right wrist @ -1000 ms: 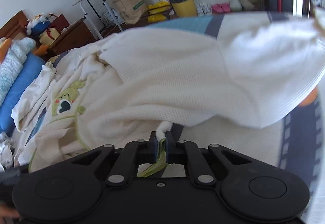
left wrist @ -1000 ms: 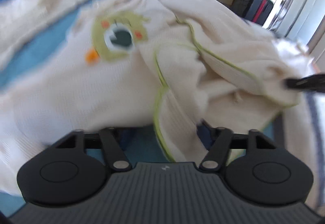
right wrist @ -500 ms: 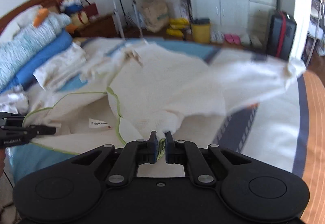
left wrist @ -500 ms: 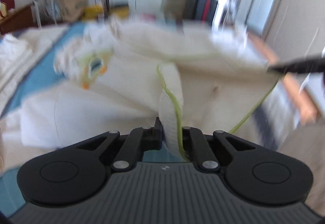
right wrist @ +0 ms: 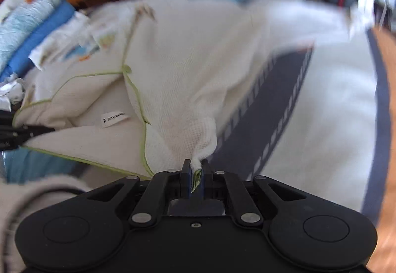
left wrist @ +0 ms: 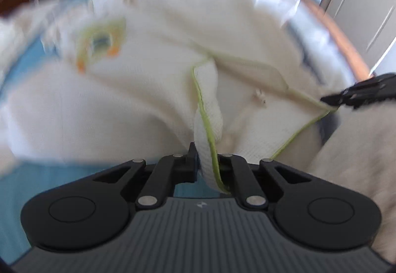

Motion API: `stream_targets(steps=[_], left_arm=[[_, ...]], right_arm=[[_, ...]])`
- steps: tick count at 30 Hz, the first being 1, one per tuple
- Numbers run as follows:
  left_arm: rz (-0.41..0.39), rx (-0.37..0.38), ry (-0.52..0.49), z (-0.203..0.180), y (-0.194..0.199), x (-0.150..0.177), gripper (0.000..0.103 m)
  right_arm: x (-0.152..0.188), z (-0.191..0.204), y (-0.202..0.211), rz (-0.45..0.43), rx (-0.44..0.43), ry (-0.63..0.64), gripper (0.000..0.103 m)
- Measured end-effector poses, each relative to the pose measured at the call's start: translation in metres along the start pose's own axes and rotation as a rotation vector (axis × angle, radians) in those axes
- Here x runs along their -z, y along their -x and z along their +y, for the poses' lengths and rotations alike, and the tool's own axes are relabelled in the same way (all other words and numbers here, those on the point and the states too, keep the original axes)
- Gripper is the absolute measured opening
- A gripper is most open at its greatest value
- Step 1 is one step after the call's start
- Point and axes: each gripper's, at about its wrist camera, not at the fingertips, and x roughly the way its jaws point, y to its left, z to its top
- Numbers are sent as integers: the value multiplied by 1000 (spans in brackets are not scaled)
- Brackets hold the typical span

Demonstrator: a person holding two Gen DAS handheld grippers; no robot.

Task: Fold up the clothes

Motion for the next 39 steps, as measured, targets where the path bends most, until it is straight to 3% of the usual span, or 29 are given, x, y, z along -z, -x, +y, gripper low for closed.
stream_targets(steps=[4,6,9,10,12,13,16,18,21,25,28,33,36,37,39], left_arm=[[14,36,21,12,-5,13,11],[4,52,35,20,8,11,20],[-38,81,69,38,38,8,32],[-66,77,78,46,47,5,33],[-116,47,111,66,67,1,46],[-136,29,146,77,77,1,46],[-181,80,242,103,89,3,47],[-140,118,262,102,77,7,47],[-103,166,215,84,58,18,47],[-48,211,193,59,34,33,46],[-24,184,177,57,28,37,46],[-124,117,130,73,55,31,47],[-161,112,90,62,51,31,47],[-195,113,75,58,51,31,47],[-293,104,16,49,56,34,51]], right_arm=[[-1,-14,3,-4,-49,-64,8],[-7,-14,3,35,-60,-57,14],[-14,2,5,106,72,-8,35],[-19,6,13,78,117,6,35],[-29,16,30,23,206,33,36],[-35,19,39,-16,206,21,36],[-56,36,57,-125,65,-47,41],[-72,58,55,-170,-13,-52,44],[-92,92,37,-181,-150,-76,45],[-104,143,3,-130,-252,-61,51],[-99,177,-22,-54,-275,-10,57],[-75,192,-66,82,-365,-56,57],[-71,193,-91,132,-449,-151,53],[-71,195,-95,138,-426,-141,16],[-71,201,-93,94,-326,-75,10]])
